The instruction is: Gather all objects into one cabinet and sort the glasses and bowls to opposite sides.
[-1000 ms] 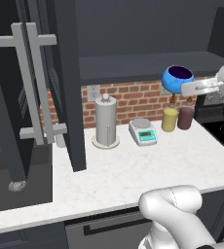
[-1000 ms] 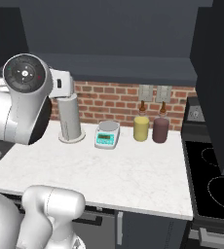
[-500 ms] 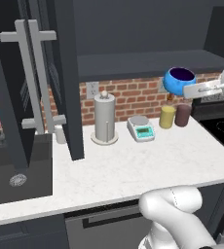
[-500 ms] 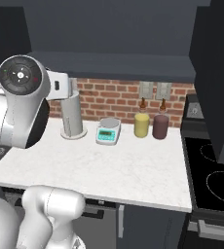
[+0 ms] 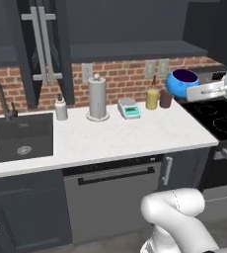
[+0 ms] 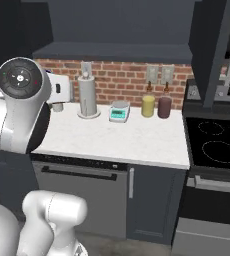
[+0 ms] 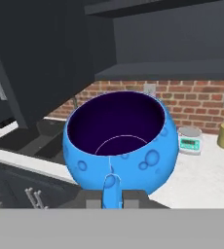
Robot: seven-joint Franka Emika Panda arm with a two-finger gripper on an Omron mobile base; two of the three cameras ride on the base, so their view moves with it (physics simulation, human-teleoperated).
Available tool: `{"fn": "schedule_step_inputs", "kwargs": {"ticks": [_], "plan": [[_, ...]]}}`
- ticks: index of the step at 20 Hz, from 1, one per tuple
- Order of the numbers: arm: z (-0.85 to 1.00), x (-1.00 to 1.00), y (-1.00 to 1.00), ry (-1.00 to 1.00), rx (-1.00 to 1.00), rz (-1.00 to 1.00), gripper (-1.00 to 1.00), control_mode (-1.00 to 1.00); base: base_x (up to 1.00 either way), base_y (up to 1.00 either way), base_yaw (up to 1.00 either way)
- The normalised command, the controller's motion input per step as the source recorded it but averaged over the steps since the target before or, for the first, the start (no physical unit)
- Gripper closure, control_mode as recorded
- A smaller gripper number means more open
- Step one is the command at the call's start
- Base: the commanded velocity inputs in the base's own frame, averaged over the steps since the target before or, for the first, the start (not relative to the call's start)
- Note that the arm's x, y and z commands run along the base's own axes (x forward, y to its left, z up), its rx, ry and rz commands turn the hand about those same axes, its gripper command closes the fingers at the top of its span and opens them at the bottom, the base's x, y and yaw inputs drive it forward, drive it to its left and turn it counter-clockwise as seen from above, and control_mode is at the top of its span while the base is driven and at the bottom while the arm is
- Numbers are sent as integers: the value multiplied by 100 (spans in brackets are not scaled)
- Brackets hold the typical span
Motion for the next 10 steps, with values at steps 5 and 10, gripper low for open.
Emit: {"fn": "schedule_step_inputs", "kwargs": {"ticks": [5, 10], "plan": [[0, 0, 0, 0, 0, 0, 100, 100, -90, 12, 0], [0, 0, 0, 0, 0, 0, 100, 100, -82, 20, 1]]}}
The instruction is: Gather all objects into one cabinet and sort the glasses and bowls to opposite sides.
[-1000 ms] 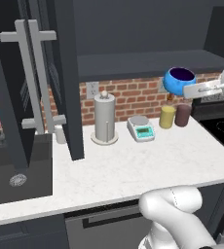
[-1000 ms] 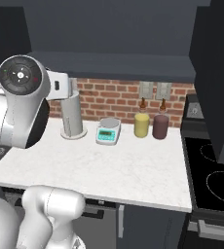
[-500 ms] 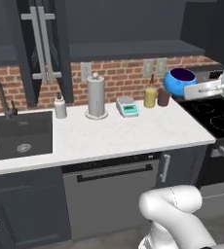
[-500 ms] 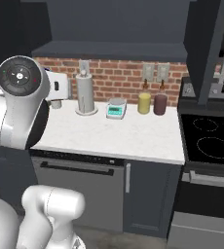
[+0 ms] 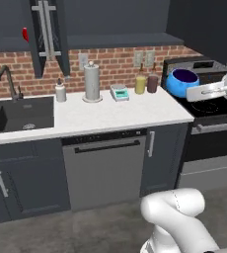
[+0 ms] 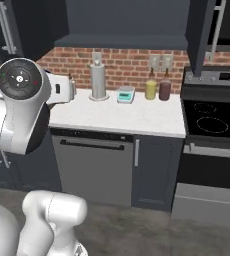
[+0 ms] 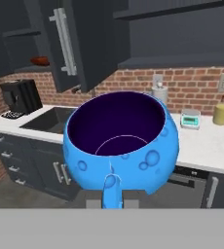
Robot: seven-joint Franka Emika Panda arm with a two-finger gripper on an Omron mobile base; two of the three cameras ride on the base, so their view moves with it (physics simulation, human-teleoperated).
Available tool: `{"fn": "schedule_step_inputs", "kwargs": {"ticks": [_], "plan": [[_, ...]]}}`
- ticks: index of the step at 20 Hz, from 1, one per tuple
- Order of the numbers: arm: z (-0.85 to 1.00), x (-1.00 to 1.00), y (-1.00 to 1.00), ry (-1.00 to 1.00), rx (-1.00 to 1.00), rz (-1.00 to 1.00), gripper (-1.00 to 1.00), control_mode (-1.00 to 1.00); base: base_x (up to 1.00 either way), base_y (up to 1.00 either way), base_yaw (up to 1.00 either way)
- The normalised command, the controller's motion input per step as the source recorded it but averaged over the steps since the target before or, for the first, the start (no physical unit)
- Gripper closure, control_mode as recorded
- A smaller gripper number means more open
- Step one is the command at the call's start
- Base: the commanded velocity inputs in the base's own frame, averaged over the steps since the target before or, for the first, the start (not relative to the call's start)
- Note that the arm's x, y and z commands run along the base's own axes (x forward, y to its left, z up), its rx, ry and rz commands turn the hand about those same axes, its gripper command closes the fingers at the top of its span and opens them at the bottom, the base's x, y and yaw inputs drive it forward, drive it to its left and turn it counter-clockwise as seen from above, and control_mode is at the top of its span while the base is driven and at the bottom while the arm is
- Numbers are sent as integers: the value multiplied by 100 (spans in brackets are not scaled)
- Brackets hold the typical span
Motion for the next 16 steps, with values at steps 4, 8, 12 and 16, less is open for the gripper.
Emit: {"fn": "schedule_step_inputs", "kwargs": {"ticks": [4, 8, 12, 16], "plan": [[0, 0, 0, 0, 0, 0, 100, 100, -66, 31, 2], [0, 0, 0, 0, 0, 0, 100, 100, -41, 74, 3], [0, 0, 0, 0, 0, 0, 100, 100, -17, 100, 7], [0, 0, 0, 0, 0, 0, 100, 100, 0, 100, 7]]}}
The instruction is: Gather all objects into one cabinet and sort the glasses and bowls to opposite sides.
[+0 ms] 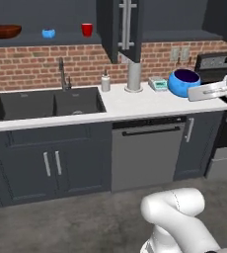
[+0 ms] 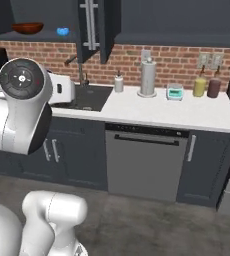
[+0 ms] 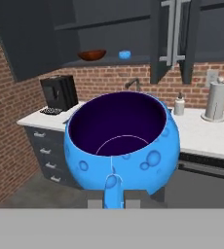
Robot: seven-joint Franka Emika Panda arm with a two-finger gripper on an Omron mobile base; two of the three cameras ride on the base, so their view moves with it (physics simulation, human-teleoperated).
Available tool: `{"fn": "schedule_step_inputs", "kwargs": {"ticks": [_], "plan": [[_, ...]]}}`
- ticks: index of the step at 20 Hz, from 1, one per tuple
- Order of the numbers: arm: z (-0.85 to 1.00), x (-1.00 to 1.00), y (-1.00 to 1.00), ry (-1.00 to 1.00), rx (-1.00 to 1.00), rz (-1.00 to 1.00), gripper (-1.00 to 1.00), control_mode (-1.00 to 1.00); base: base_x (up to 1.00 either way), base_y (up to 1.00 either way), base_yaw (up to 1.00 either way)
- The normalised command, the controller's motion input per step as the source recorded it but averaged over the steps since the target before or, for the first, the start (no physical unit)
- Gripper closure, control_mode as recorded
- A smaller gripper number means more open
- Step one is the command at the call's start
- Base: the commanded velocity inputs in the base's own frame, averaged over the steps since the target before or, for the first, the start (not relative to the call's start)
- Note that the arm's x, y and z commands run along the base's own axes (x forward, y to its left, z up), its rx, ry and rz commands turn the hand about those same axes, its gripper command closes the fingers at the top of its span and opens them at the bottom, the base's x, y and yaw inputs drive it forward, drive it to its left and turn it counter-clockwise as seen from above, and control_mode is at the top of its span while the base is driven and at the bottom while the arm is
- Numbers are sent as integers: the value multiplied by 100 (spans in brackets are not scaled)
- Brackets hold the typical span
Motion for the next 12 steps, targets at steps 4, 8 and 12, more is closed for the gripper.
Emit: {"fn": "schedule_step_inputs", "kwargs": {"ticks": [4, 8, 12], "plan": [[0, 0, 0, 0, 0, 0, 100, 100, 4, 100, 7], [0, 0, 0, 0, 0, 0, 100, 100, 10, 94, 7], [0, 0, 0, 0, 0, 0, 100, 100, 73, 42, 1]]}}
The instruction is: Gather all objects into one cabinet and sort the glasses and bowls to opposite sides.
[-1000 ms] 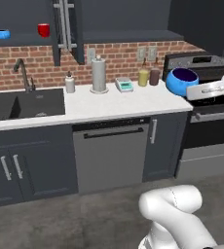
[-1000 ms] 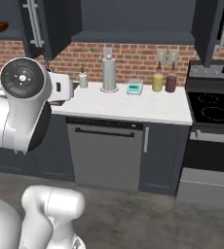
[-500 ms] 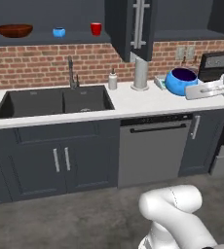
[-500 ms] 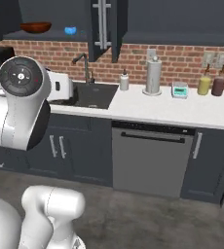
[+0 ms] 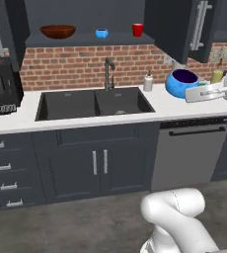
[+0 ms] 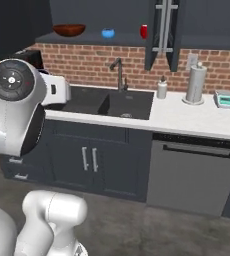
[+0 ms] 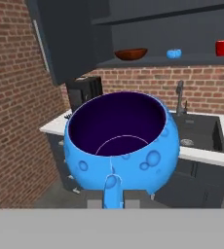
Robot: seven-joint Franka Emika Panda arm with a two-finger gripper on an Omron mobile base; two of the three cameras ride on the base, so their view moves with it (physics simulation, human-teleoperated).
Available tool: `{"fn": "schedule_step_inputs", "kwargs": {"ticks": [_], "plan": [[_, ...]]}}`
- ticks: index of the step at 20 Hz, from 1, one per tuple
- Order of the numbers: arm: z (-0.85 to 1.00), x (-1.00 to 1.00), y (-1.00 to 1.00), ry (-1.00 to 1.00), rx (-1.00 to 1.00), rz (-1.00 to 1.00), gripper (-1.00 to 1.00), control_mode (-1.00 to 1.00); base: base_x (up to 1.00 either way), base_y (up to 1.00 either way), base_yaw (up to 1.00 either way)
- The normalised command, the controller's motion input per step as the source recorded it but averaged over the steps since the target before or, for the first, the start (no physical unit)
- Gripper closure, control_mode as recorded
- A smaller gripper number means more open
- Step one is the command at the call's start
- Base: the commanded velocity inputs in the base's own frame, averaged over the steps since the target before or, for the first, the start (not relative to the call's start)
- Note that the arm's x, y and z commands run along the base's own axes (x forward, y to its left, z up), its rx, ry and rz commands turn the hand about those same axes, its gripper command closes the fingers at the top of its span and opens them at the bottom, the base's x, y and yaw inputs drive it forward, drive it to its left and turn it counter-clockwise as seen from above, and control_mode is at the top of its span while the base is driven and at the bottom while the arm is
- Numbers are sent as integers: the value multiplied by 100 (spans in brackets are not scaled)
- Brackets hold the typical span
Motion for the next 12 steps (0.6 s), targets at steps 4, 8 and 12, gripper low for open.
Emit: {"fn": "schedule_step_inputs", "kwargs": {"ticks": [4, 8, 12], "plan": [[0, 0, 0, 0, 0, 0, 100, 100, 100, 18, 0], [0, 0, 0, 0, 0, 0, 100, 100, 100, 13, 0], [0, 0, 0, 0, 0, 0, 100, 100, 80, 39, 0]]}}
